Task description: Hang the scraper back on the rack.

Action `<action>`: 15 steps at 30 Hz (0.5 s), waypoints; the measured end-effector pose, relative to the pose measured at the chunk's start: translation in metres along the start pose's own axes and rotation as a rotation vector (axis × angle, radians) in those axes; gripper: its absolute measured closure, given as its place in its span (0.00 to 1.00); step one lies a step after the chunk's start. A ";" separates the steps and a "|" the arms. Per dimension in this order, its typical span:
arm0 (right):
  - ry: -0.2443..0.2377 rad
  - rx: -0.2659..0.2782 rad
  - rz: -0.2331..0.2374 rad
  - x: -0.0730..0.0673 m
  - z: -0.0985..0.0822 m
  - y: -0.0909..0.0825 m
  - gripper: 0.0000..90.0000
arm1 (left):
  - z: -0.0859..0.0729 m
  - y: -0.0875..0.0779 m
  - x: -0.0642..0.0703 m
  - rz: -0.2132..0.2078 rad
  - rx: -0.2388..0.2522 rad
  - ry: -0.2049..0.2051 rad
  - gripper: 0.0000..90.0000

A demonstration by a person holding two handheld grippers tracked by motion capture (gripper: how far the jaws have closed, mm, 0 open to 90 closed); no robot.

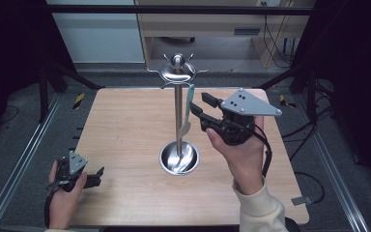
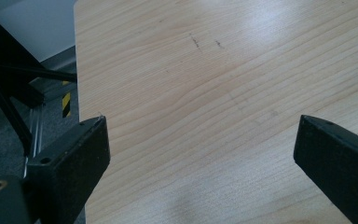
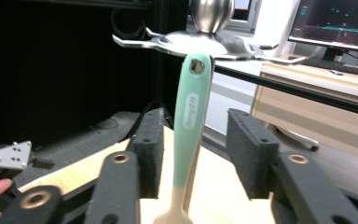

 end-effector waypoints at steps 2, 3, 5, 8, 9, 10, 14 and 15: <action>-0.003 -0.011 -0.015 0.002 -0.001 -0.001 0.55 | 0.000 0.000 0.001 -0.002 0.000 0.000 0.04; -0.001 -0.016 -0.019 0.003 -0.002 -0.002 0.53 | 0.000 0.000 0.001 -0.002 0.000 0.001 0.04; 0.005 -0.025 -0.027 0.005 -0.002 -0.003 0.48 | 0.000 0.000 0.000 -0.001 0.000 0.002 0.04; 0.012 -0.026 -0.052 0.012 -0.003 -0.005 0.42 | 0.000 0.000 -0.001 -0.001 0.000 -0.003 0.04; 0.013 -0.020 -0.064 0.014 -0.003 -0.007 0.40 | -0.001 0.001 -0.001 0.000 -0.001 -0.003 0.04; 0.022 -0.022 -0.074 0.017 -0.003 -0.008 0.39 | -0.001 0.001 -0.001 0.001 -0.001 -0.003 0.04; 0.047 -0.024 -0.100 0.029 -0.005 -0.014 0.30 | -0.001 0.000 -0.001 0.005 -0.005 -0.001 0.04; 0.050 -0.025 -0.114 0.033 -0.006 -0.015 0.28 | -0.001 0.000 -0.001 0.006 -0.005 0.000 0.04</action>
Point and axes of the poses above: each handheld gripper's, and its own axes: y roughly forward along the jaws, z roughly out of its top, x roughly to its right, the point moved 6 cm from there along y, roughly forward along the jaws, and after that the axes turned 4 degrees about -x, right-handed, at the moved point
